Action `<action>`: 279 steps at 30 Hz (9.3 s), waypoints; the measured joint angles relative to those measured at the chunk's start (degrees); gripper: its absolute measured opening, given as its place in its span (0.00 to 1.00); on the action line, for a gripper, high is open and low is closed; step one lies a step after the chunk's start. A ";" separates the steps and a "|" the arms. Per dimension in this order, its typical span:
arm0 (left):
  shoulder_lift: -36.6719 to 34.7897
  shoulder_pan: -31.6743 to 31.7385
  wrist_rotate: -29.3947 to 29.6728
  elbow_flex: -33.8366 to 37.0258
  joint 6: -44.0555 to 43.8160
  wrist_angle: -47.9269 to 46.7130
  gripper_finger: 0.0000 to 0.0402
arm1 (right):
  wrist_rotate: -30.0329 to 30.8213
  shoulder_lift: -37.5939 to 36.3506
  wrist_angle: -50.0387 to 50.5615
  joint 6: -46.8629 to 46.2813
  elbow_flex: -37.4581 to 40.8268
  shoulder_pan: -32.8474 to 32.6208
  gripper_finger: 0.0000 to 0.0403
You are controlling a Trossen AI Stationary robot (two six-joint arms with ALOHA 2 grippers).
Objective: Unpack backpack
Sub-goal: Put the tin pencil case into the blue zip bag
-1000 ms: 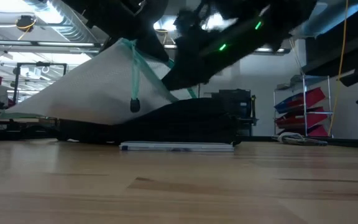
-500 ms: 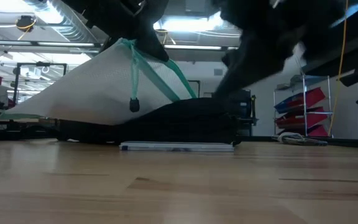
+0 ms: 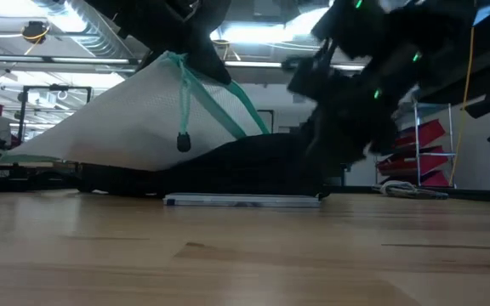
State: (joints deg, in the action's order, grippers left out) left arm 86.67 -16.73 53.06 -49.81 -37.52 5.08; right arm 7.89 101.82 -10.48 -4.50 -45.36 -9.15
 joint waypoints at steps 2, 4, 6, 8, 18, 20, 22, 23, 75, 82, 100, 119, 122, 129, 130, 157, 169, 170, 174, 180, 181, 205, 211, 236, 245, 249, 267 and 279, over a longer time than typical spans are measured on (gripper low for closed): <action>0.00 0.00 0.07 -0.01 0.00 -0.11 0.01 | 1.20 1.25 -0.80 0.25 0.00 0.38 0.83; 0.00 0.00 0.07 0.01 0.00 -0.11 0.01 | 2.00 1.95 -2.60 0.25 0.00 0.35 0.84; 0.00 0.00 0.07 -0.01 0.00 -0.11 0.01 | 2.07 2.35 -3.96 0.63 -0.02 0.50 0.85; 0.00 0.00 0.07 -0.01 0.00 -0.16 0.01 | 2.17 2.38 -4.19 1.05 -0.02 0.56 0.84; 0.00 0.02 0.09 -0.01 0.00 0.00 0.01 | 3.21 3.15 -2.20 2.53 -0.07 3.32 0.78; 0.00 0.02 0.09 0.01 0.00 -0.02 0.01 | 2.77 3.51 -1.99 1.92 -0.10 3.70 0.77; 0.00 0.02 0.09 0.01 0.00 0.00 0.01 | 0.96 3.77 -1.95 1.38 -0.18 4.02 0.77; 0.00 0.02 0.07 0.01 0.00 0.00 0.01 | -0.32 4.06 -2.00 0.77 -0.20 4.06 0.77; 0.00 0.02 0.04 0.01 0.00 -0.13 0.01 | 4.68 4.02 -0.21 -8.94 -0.27 -5.46 0.59; 0.00 0.00 0.04 0.03 0.00 0.05 0.01 | 2.08 1.73 4.91 -9.77 -2.60 -6.27 0.59; 0.00 0.02 0.07 0.05 0.00 0.02 0.01 | 1.17 -1.93 24.31 -14.58 -9.21 -9.96 0.59; 0.00 0.02 0.07 0.05 0.00 -0.02 0.01 | 3.72 -3.23 45.02 -13.98 -19.07 -10.36 0.59; 0.00 0.02 0.07 0.05 0.00 -0.04 0.01 | 5.36 -5.59 46.80 -13.61 -19.95 -10.38 0.59; 0.00 0.02 0.07 0.05 0.00 -0.01 0.01 | 7.68 -13.57 49.61 -12.43 -20.00 -10.38 0.58; 0.00 0.02 0.07 0.05 0.00 -0.04 0.01 | 7.68 -14.82 50.56 -11.97 -20.00 -10.38 0.58; 0.00 0.02 0.07 0.01 0.00 0.04 0.01 | 8.90 -14.38 31.73 -8.22 -7.35 -9.32 0.10; 0.02 0.02 0.07 0.01 0.00 0.09 0.01 | -1.09 -2.77 16.78 -13.00 0.60 -2.69 0.00; 0.02 0.00 0.07 0.01 0.00 0.09 0.01 | -2.07 -1.84 16.06 -13.26 0.66 -2.27 0.00; 0.02 0.02 0.07 0.01 0.00 0.09 0.01 | -4.46 -0.08 12.58 -12.91 0.62 -1.97 0.00; 0.02 0.02 0.07 0.01 0.00 0.07 0.01 | -5.07 -2.79 11.34 -9.93 1.17 -2.04 0.00; 0.02 0.02 0.07 0.01 0.00 0.07 0.01 | -5.05 -3.70 12.29 -9.52 1.32 -2.07 0.00; 0.02 0.02 0.07 0.01 0.00 0.07 0.01 | 1.65 -10.30 16.65 -10.51 1.16 -5.58 0.73; 0.02 0.02 0.07 0.01 0.00 0.09 0.01 | 1.60 -8.09 16.38 -11.70 1.09 -5.44 0.96; 0.02 0.00 0.09 0.01 0.00 0.24 0.01 | -0.69 -2.38 14.72 -7.27 0.96 -5.51 0.59; 0.02 0.01 0.09 0.01 0.00 0.23 0.01 | -0.13 -2.65 14.37 -7.50 1.01 -5.46 0.60; 0.02 0.02 0.09 0.01 0.00 0.22 0.01 | 0.01 -4.44 15.80 -7.64 1.33 -5.40 0.59; 0.02 0.00 0.07 0.01 0.00 0.04 0.01 | -0.51 -19.81 16.96 -5.41 -2.96 -5.42 0.59; 0.02 0.02 0.09 0.01 0.00 0.07 0.01 | 3.09 -19.80 29.67 6.39 -10.75 1.29 0.59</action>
State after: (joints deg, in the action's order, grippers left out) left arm 86.70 -16.71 53.14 -49.80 -37.52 5.15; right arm 10.98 82.02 19.19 1.89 -56.11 -7.86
